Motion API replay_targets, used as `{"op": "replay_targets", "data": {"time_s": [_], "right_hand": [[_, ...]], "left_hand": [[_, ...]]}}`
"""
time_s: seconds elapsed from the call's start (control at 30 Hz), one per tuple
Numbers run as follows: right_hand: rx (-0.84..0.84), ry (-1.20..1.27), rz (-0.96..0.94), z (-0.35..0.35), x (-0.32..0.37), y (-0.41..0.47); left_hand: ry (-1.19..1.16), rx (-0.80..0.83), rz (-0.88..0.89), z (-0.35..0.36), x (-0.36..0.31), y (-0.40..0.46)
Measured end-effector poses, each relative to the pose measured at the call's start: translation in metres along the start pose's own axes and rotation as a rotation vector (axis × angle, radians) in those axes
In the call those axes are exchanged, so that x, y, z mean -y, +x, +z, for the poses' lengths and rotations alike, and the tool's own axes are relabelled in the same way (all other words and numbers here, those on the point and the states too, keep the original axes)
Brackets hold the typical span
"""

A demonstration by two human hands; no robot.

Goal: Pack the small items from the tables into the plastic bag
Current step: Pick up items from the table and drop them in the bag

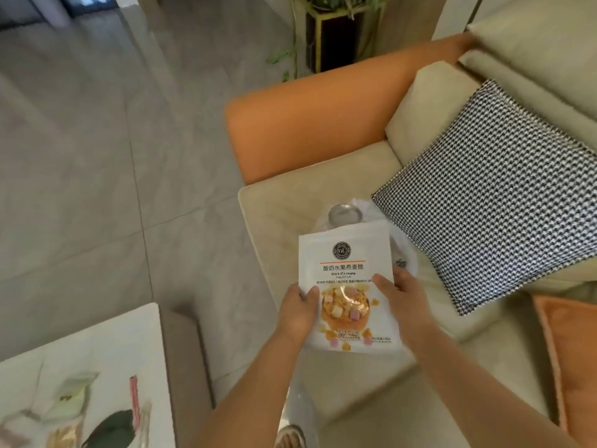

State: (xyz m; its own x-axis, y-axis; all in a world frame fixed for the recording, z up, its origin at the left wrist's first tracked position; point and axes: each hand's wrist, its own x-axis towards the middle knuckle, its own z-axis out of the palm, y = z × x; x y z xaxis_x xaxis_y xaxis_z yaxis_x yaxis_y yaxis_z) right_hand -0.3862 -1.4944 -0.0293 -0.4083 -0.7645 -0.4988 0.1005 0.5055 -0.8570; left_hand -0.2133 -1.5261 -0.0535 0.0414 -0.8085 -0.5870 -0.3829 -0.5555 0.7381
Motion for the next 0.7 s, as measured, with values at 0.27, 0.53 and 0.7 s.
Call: {"op": "replay_targets", "data": {"time_s": [0.27, 0.53, 0.7], "right_hand": [[-0.061, -0.071, -0.058, -0.016, 0.011, 0.037], [-0.053, 0.001, -0.095, -0.030, 0.014, 0.054], [-0.006, 0.067, -0.156, -0.040, 0.025, 0.064]], "left_hand": [[0.067, 0.159, 0.040, 0.016, -0.020, 0.048], [0.402, 0.169, 0.081, 0.026, -0.007, 0.083], [0.489, 0.187, 0.056, 0.037, -0.011, 0.086]]}}
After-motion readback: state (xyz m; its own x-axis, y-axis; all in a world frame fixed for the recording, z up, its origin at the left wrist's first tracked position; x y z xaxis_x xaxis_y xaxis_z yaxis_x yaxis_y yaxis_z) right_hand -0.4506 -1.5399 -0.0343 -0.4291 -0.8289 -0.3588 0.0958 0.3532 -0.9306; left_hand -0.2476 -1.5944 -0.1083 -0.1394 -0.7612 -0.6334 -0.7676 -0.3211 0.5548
